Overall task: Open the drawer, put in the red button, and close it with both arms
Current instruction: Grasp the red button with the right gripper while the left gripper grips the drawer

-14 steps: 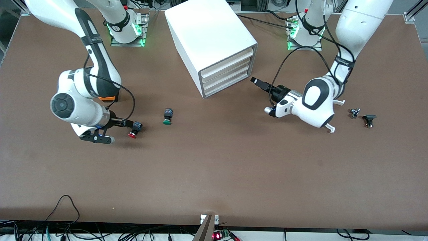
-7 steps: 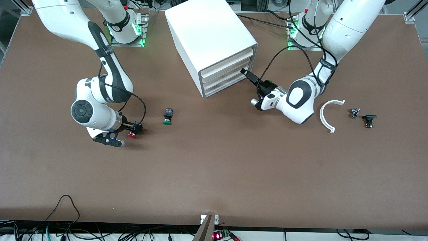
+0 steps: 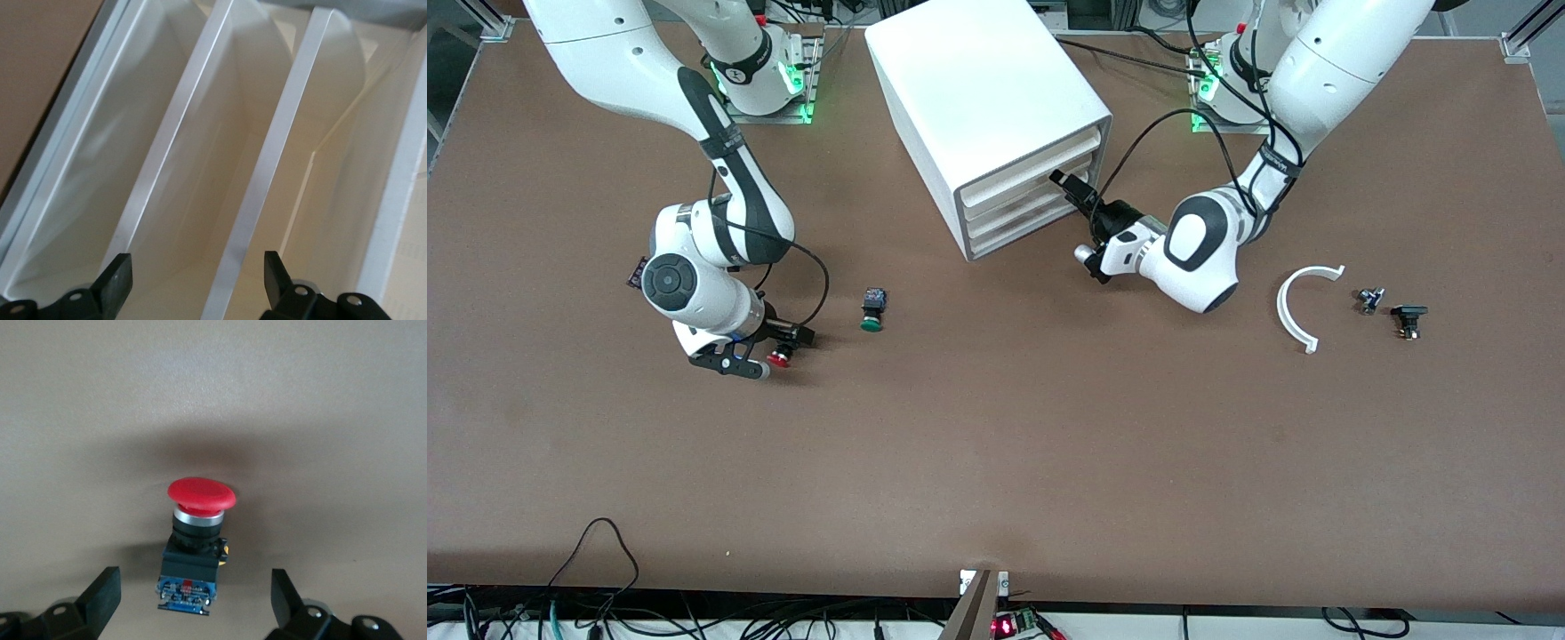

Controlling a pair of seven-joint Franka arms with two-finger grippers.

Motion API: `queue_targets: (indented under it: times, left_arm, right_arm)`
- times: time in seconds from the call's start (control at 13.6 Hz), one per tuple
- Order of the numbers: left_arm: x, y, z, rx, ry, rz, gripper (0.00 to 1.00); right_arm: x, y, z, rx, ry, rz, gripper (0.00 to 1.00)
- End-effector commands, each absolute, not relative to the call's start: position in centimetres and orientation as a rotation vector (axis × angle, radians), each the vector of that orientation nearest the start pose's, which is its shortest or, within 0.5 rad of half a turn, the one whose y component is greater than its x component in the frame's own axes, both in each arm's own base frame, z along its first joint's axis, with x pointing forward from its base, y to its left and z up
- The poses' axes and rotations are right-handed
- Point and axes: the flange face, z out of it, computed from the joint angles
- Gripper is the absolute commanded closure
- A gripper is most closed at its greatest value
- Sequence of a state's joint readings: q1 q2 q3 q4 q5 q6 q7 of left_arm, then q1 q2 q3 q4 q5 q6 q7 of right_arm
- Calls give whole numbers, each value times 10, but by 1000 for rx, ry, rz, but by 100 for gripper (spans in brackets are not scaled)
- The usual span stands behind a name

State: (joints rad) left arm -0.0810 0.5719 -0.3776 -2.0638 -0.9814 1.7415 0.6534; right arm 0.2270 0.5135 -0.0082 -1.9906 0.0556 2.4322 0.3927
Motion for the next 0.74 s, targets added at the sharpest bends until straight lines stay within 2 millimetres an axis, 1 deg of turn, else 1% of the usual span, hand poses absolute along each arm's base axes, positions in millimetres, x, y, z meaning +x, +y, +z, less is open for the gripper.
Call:
queue_targets:
  times: [0.0,0.07,0.15,0.22,0.29,0.37,0.44,0.51,0.59,0.66]
  left_arm:
    - [416,-299,188,1869,-458,-759,31]
    - [414,-299,187,1868,-458,-763,49]
    - [413,-300,188,1869,-466,-763,77]
    - [412,-299,187,1868,-466,-765,100]
    - [412,-299,187,1867,-461,-766,100]
    - [416,-294,188,1870,-444,-760,100]
    - [426,-286,191,1880,-423,-735,100]
    - [440,-268,196,1895,-388,-697,100]
    - [455,-250,202,1914,-361,-651,100]
    - [478,-228,211,1953,-329,-572,100]
  right_arm:
    - [580,132,191,-3123,319,106,0]
    - [580,132,188,-3124,319,111,0]
    - [580,132,186,-3125,317,113,0]
    - [579,132,183,-3126,317,120,1]
    - [579,132,183,-3126,319,120,4]
    - [579,132,181,-3127,317,125,7]
    - [579,132,178,-3129,315,129,11]
    - [580,132,177,-3129,315,131,17]
    - [579,132,176,-3130,316,133,25]
    - [580,132,175,-3130,313,133,33]
